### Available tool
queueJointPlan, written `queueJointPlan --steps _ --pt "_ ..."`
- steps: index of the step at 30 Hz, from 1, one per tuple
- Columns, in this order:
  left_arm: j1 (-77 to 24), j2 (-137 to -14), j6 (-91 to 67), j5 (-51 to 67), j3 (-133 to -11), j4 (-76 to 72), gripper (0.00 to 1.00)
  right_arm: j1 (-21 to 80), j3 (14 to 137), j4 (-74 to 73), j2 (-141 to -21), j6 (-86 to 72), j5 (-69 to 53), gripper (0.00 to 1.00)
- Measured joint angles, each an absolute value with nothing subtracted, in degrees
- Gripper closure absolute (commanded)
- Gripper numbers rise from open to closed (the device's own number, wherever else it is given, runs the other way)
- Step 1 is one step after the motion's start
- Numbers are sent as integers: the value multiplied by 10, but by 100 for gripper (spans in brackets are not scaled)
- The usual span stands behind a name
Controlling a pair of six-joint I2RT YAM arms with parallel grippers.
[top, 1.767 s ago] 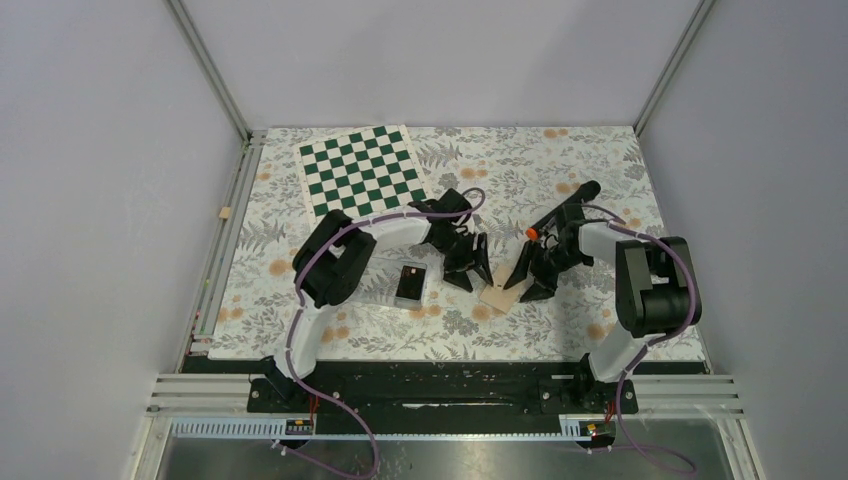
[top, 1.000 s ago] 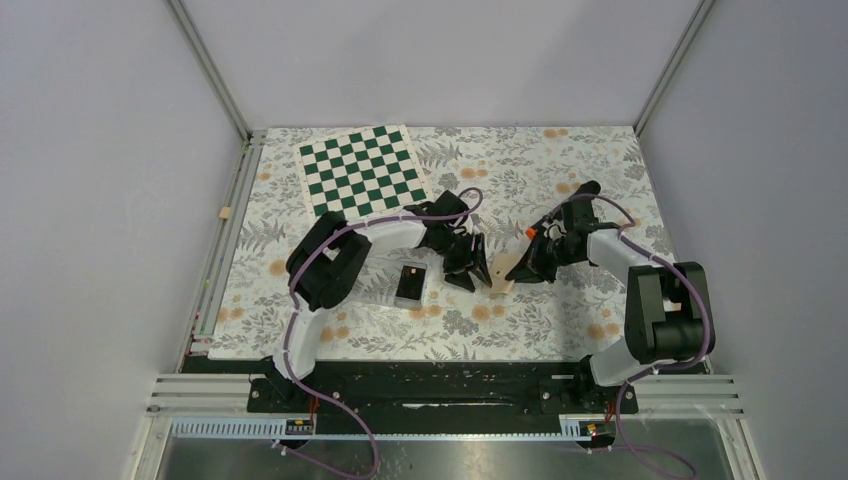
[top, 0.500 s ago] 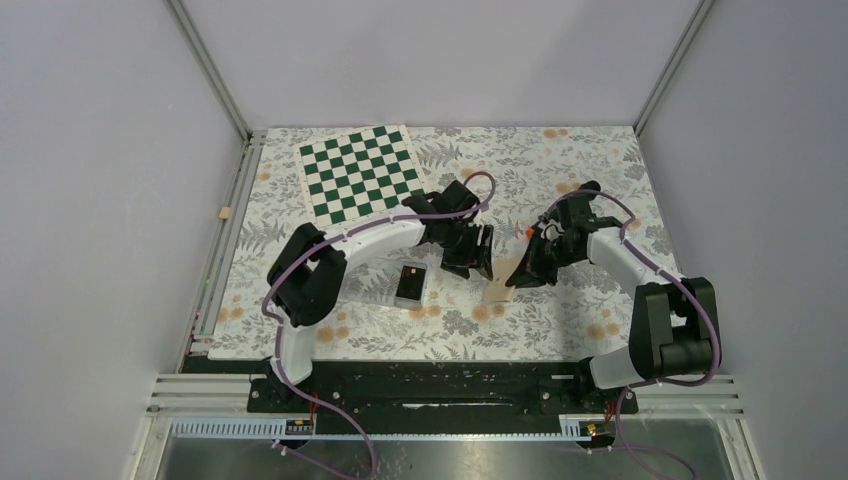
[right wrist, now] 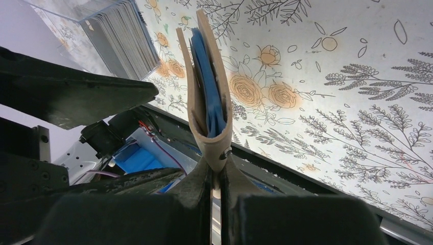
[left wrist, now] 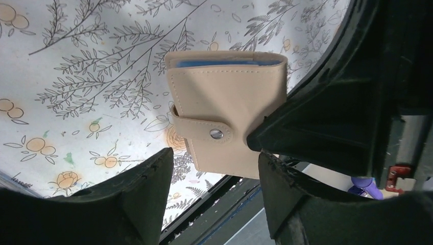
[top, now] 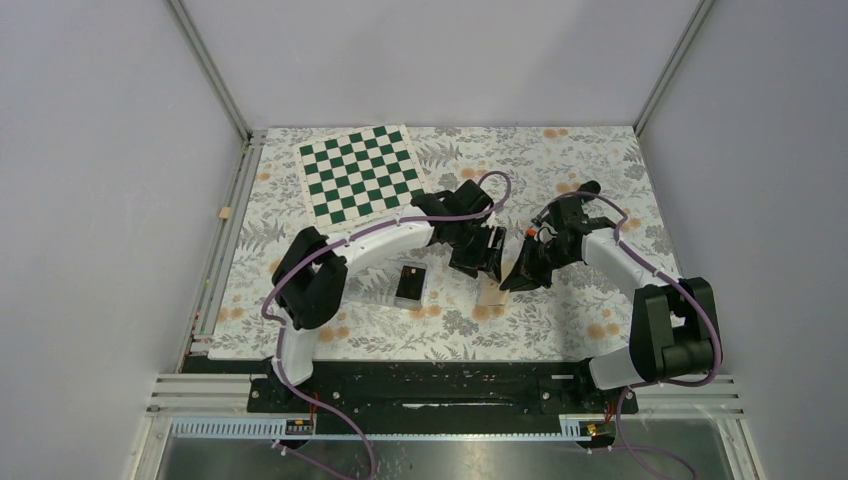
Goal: Put the credit cards into the card holder
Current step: Open the card holder at the center of the board.
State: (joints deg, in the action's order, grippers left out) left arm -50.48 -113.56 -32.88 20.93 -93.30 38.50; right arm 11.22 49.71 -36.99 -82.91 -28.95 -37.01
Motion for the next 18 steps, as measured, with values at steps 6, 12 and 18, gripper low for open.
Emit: queueJointPlan --steps 6,12,18 --pt "-509 -1167 -321 203 -948 403 39 113 497 -369 -829 -298 -373 100" --pt "-509 -1190 -313 202 -958 417 39 115 495 -369 -829 -299 -369 100" --pt "-509 -1201 -312 197 -968 425 49 115 489 -362 -830 -299 -366 100"
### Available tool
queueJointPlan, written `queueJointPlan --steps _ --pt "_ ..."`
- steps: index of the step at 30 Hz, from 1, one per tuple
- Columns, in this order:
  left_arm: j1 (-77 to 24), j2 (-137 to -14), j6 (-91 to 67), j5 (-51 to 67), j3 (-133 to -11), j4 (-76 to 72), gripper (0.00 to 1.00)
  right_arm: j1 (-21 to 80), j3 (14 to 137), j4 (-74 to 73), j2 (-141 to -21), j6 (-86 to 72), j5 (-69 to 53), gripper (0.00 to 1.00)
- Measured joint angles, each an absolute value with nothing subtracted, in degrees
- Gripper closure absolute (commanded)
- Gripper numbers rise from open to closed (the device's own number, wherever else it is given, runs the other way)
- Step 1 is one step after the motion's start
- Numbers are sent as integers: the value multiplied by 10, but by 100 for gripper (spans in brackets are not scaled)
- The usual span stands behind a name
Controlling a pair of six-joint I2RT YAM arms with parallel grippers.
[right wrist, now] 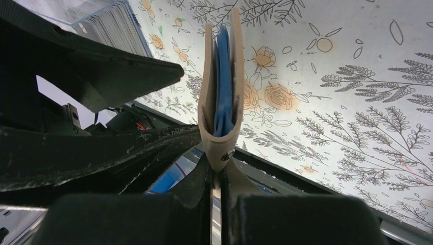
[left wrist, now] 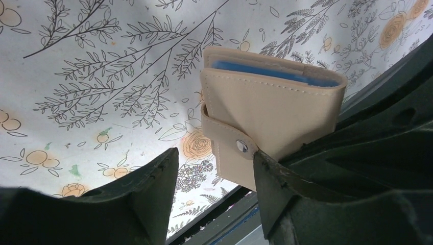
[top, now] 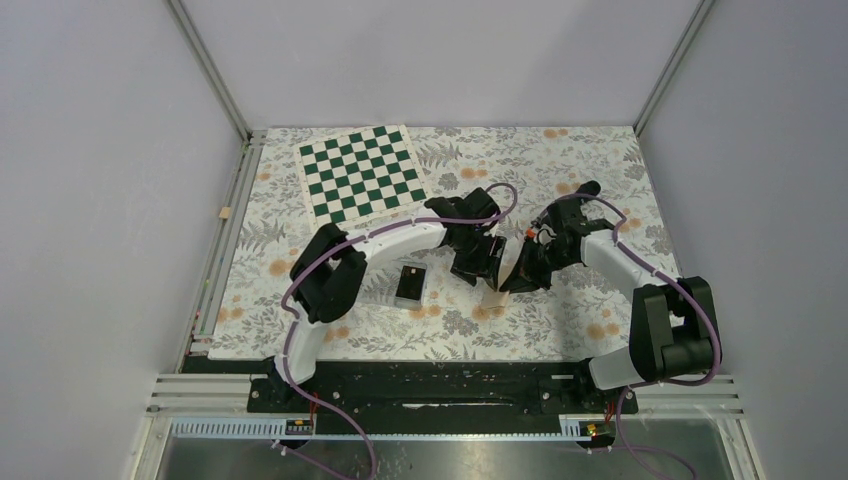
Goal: Put the credit cards into the card holder
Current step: Open the card holder at the center of the board.
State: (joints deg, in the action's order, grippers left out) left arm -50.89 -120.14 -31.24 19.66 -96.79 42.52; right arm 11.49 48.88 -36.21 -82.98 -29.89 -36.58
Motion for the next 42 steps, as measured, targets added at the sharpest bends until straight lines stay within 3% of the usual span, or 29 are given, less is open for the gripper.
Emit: queueJointPlan --steps 2,15,21,27,30,37,42 --pt "-510 -1202 -313 191 -969 426 54 116 487 -358 -830 -299 -366 100" --pt "-480 -1238 -320 147 -973 440 59 120 479 -350 -830 -299 -394 100" --pt "-454 -1234 -340 181 -922 393 57 120 479 -350 -830 -298 -402 100" --pt "-434 -1197 -376 256 -839 308 41 120 479 -351 -829 -298 -401 100" --pt "-428 -1179 -391 275 -812 281 37 120 479 -351 -826 -298 -401 100" --pt "-423 -1137 -408 289 -792 240 39 120 479 -351 -825 -298 -401 100" --pt "-423 -1112 -406 302 -782 213 46 120 479 -351 -825 -299 -401 100"
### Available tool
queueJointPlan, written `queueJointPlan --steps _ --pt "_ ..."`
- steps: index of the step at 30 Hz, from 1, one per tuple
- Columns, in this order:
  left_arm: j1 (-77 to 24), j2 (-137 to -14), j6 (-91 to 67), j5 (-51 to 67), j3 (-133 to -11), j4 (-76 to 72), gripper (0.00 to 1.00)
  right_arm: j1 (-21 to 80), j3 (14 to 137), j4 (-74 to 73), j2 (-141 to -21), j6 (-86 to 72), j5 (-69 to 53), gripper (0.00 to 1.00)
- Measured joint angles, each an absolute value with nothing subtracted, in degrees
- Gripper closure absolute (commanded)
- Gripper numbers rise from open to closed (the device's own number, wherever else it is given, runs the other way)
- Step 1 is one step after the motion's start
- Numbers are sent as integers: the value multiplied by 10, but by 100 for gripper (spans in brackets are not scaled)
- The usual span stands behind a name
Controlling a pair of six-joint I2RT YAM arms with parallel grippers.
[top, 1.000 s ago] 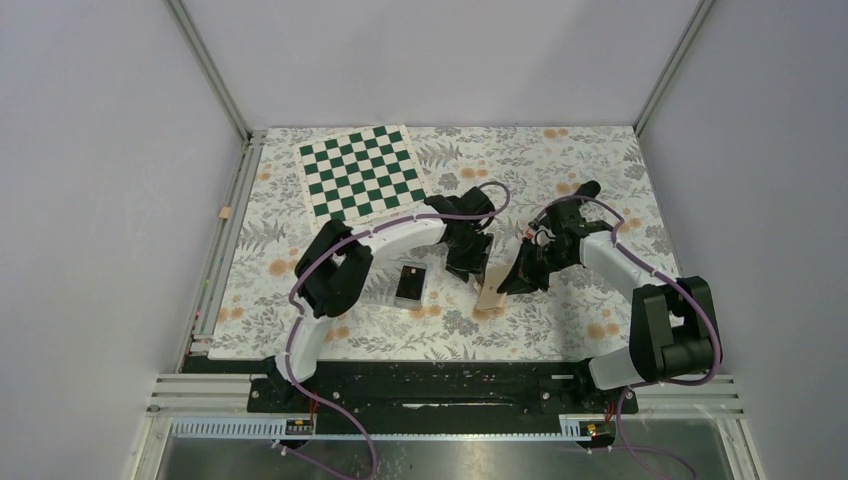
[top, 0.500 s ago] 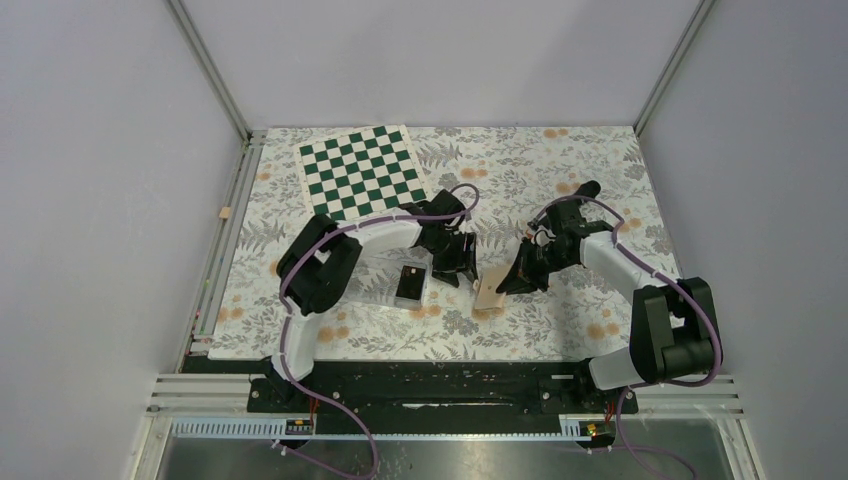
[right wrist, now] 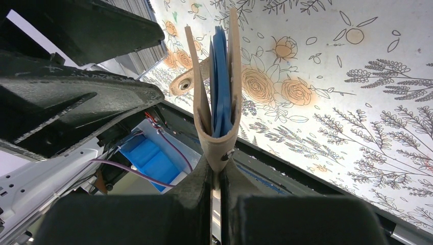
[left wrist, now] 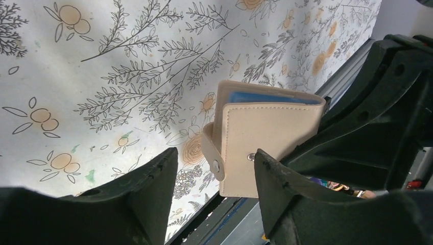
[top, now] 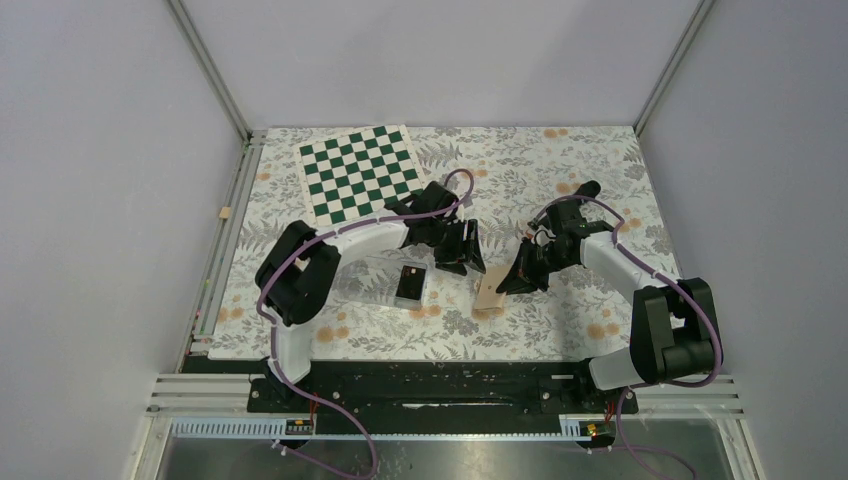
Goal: Put the credit cards into the card holder
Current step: Open the card holder at the center of the board.
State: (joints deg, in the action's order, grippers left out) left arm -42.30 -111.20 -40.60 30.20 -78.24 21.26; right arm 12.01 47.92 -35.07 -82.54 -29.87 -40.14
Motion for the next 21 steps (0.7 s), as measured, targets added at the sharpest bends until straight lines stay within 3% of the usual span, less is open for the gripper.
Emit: queueJointPlan --steps 15,21 --pt "-434 -1114 -375 307 -764 226 64 120 479 -351 -825 -299 -402 100" --pt "-435 -1128 -373 311 -764 226 65 120 479 -351 -825 -299 -402 100"
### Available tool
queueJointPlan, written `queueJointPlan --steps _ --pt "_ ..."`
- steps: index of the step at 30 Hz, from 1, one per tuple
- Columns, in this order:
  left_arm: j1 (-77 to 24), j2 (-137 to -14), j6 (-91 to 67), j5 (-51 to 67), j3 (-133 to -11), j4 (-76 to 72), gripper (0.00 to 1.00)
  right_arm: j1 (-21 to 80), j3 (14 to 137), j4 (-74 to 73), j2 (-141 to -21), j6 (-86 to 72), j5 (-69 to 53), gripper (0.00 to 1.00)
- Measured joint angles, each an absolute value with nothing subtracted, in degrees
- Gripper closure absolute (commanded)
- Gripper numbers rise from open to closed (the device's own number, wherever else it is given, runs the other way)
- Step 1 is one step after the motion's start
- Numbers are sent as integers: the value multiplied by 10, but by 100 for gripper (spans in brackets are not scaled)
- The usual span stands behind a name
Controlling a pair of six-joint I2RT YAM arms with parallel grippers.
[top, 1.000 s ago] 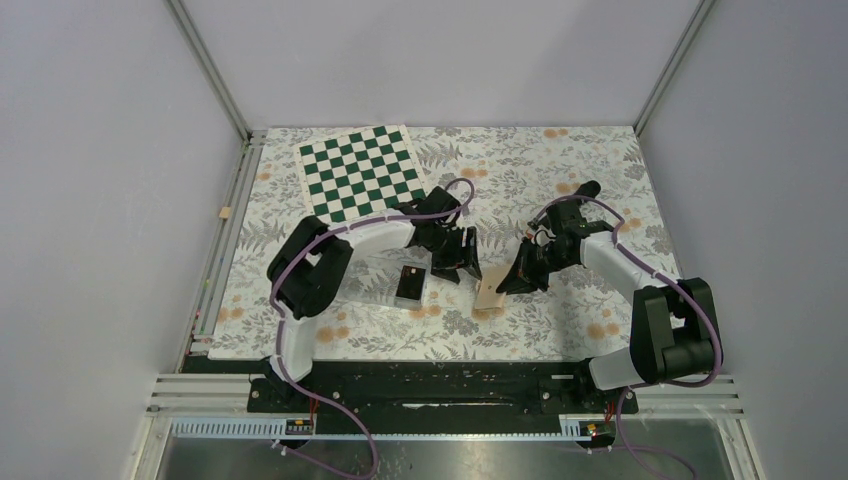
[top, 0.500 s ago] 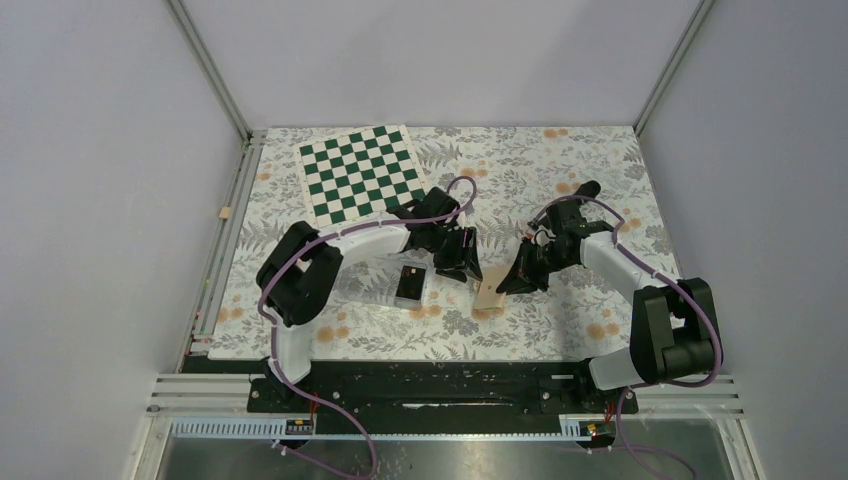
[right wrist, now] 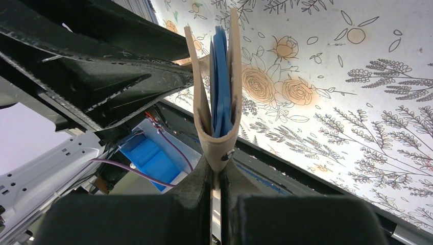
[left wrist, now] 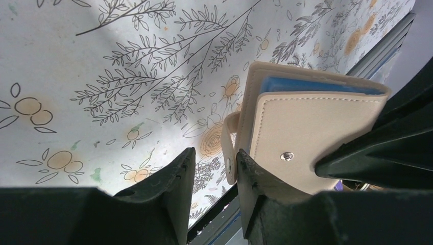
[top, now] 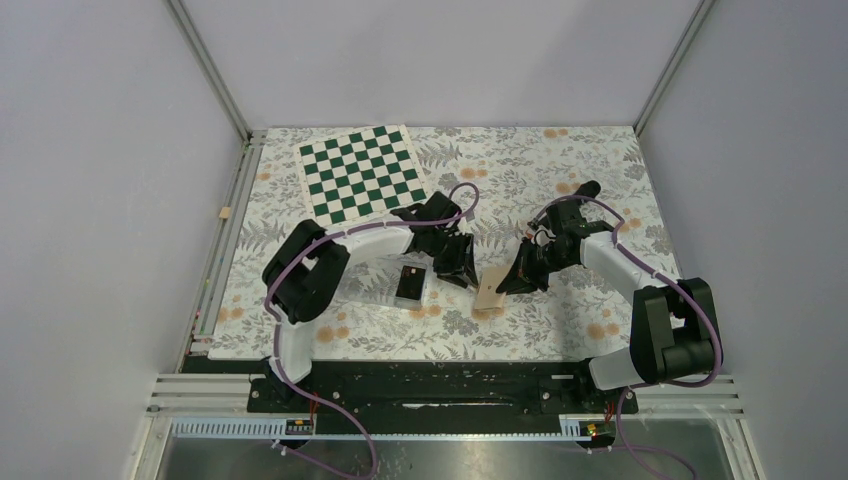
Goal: Put the credit cards into the card holder
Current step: Open the card holder at the center of the board.
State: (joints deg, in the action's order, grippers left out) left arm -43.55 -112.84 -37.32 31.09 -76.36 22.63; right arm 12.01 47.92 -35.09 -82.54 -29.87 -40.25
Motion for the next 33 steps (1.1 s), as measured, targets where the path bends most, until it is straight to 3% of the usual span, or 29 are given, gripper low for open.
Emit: queueJointPlan --steps 5,7,9,13,16,27,33 --pt "-436 -1139 -373 312 -766 226 72 120 479 -351 -825 -299 -407 100" --pt "-436 -1146 -372 315 -770 226 82 120 479 -351 -825 -299 -412 100" --pt "-436 -1151 -371 318 -772 226 100 120 479 -350 -825 -299 -413 100" --pt "-436 -1154 -367 327 -773 225 100 120 479 -350 -825 -299 -415 99" --pt "-436 -1154 -364 329 -775 227 100 120 480 -351 -825 -299 -415 78" --pt "-425 -1098 -253 315 -895 350 100 120 563 -400 -787 -253 -395 20" --pt "-417 -1034 -160 315 -988 448 100 121 624 -416 -730 -211 -371 4"
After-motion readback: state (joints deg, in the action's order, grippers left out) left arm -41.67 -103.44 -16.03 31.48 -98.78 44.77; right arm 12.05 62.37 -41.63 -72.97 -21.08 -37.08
